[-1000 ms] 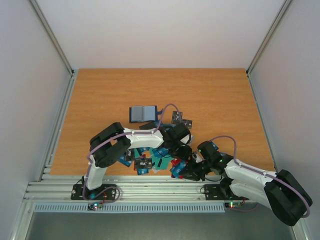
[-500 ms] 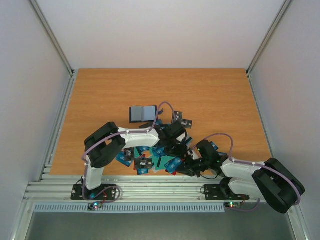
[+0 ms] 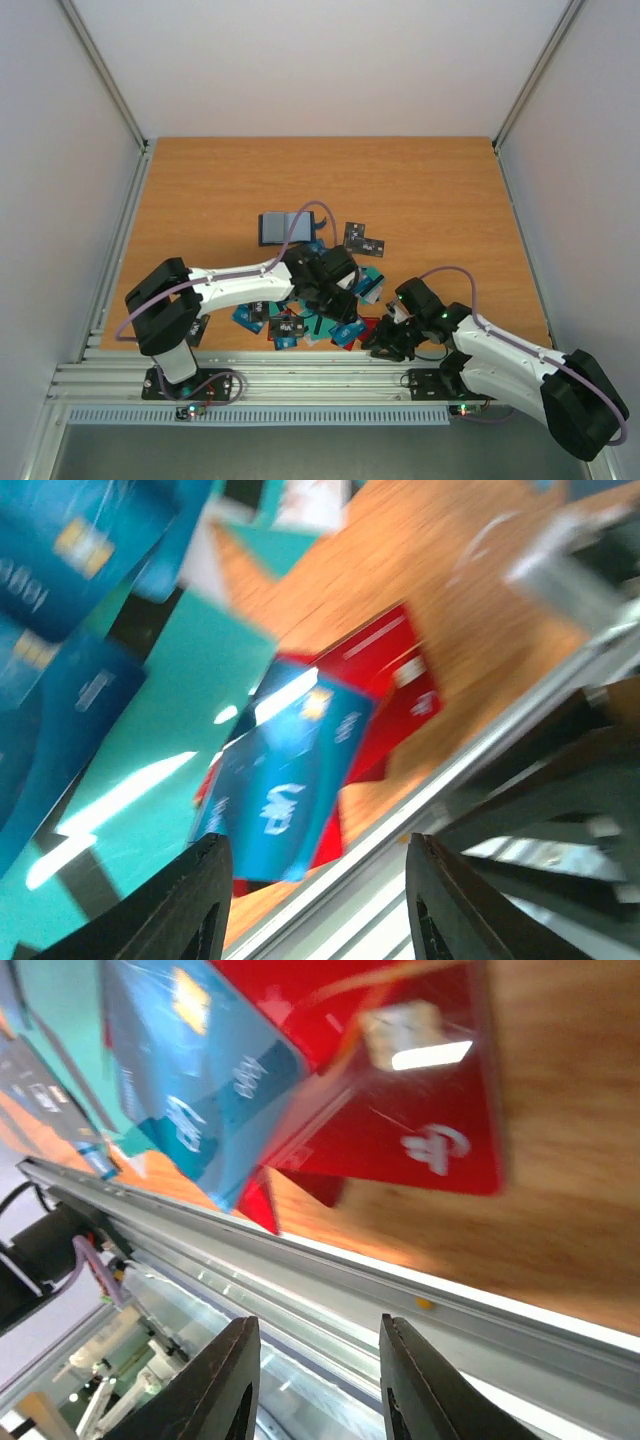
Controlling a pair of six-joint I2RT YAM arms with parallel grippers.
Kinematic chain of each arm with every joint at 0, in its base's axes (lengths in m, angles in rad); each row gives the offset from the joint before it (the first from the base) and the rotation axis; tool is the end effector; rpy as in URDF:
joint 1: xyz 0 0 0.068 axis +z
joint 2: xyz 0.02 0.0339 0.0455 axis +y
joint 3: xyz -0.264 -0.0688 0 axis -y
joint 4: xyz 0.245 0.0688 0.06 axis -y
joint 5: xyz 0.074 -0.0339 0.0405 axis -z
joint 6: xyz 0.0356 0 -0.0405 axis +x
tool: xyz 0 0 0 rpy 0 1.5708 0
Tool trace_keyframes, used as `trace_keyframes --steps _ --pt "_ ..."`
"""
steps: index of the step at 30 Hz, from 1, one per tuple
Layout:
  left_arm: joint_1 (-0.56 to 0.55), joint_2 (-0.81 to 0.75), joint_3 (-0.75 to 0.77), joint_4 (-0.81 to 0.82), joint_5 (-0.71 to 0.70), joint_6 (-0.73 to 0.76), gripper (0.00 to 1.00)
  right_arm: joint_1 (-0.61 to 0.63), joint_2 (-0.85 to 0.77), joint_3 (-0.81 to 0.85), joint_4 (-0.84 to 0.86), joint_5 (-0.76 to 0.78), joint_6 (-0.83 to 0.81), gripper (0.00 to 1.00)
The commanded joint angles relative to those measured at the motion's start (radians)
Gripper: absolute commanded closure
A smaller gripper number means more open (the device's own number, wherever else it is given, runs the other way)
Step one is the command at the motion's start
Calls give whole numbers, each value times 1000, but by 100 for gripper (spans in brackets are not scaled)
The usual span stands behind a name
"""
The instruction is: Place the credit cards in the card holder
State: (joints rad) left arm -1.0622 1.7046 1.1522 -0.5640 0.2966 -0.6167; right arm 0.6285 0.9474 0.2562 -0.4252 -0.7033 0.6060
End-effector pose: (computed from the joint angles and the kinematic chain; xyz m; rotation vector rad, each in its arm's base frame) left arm 0.1578 -0.3044 0.2006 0.7510 2.8542 -0.8018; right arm 0.0975 0.0993 0.1270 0.2723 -2.8315 -1.2273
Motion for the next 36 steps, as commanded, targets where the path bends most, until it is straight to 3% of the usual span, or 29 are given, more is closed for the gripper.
trace_keyframes --steps 1,11,19,36 --pt "-6 -6 -93 -36 -23 12 50 7 -53 22 -184 50 -10 64" --pt "-22 89 -77 -13 -42 9 49 9 -45 48 -251 88 -54 61" --pt "-52 148 -78 64 53 -17 48 11 -38 52 -249 99 -51 60" --pt "-123 105 -88 170 149 -100 48 10 -72 62 -243 128 -35 60"
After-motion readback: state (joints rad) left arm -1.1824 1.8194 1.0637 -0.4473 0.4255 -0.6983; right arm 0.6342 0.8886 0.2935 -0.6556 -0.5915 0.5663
